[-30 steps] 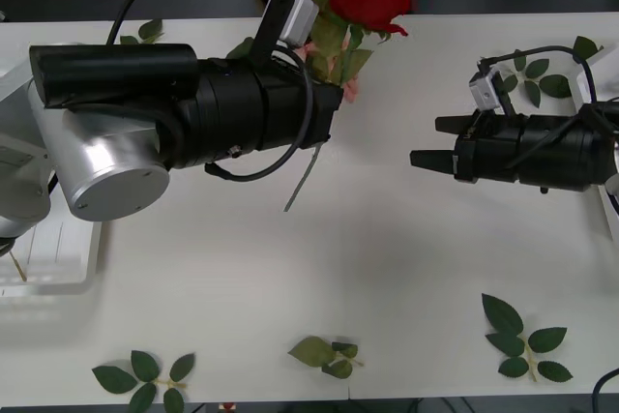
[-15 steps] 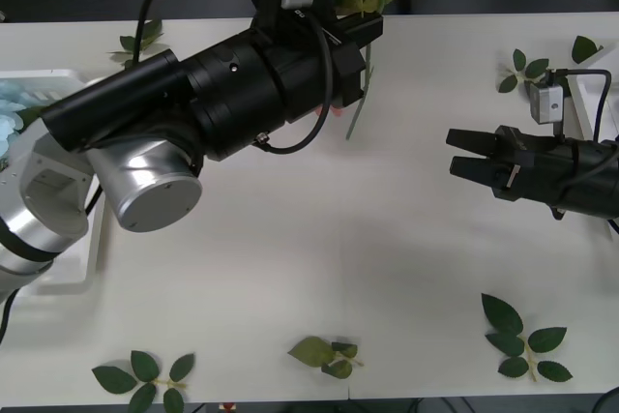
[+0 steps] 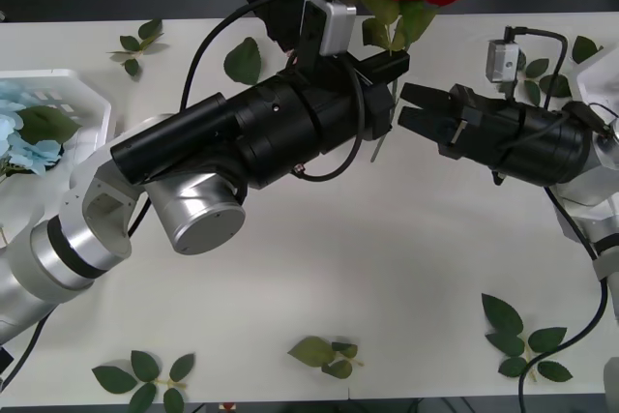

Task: Place the red flowers into the right box and the blue flowers into the left box. If a person shows an open palm, hand one flower to the person first, then continue sorting.

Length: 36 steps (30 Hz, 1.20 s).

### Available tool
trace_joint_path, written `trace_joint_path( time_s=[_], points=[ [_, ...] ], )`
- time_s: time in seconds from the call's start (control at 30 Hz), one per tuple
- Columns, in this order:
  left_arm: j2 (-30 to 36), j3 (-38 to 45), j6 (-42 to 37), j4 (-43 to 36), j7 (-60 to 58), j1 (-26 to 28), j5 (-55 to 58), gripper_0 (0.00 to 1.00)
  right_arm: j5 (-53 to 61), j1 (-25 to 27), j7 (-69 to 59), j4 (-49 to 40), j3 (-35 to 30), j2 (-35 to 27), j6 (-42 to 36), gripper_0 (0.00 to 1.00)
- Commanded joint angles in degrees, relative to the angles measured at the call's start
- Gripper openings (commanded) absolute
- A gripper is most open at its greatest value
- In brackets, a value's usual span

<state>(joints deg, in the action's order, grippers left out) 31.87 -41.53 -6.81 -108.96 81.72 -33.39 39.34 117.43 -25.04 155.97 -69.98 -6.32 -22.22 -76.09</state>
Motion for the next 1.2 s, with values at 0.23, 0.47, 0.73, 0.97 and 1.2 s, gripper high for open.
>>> trace_joint_path(
  time_s=[0.23, 0.47, 0.73, 0.97, 1.2],
  points=[
    [-1.8, -0.5, 1.0, 0.1, 1.2, -0.6, -1.1, 0.0, -1.6, -2.3, -1.0, -5.6, 7.8, 1.2, 6.0, 0.0],
    [-1.5, -0.6, 1.0, 0.1, 1.2, -0.6, -1.3, 0.0, -1.8, -2.4, -1.0, -5.6, 8.2, 1.1, 6.1, 0.0],
    [-1.2, -0.5, 1.0, 0.1, 1.1, -0.6, -1.4, 1.0, -1.8, -2.3, -1.0, -5.6, 7.7, 1.1, 6.0, 0.0],
    [-0.9, -0.5, 1.0, 0.1, 0.8, -0.6, -1.2, 1.0, -1.8, -2.3, -1.0, -5.6, 6.9, 1.1, 6.7, 0.0],
    [0.0, -0.5, 1.0, 0.1, 0.5, -0.6, -0.8, 1.0, -10.1, -5.0, -1.0, -5.6, 4.8, 1.1, 12.6, 0.0]
  ],
)
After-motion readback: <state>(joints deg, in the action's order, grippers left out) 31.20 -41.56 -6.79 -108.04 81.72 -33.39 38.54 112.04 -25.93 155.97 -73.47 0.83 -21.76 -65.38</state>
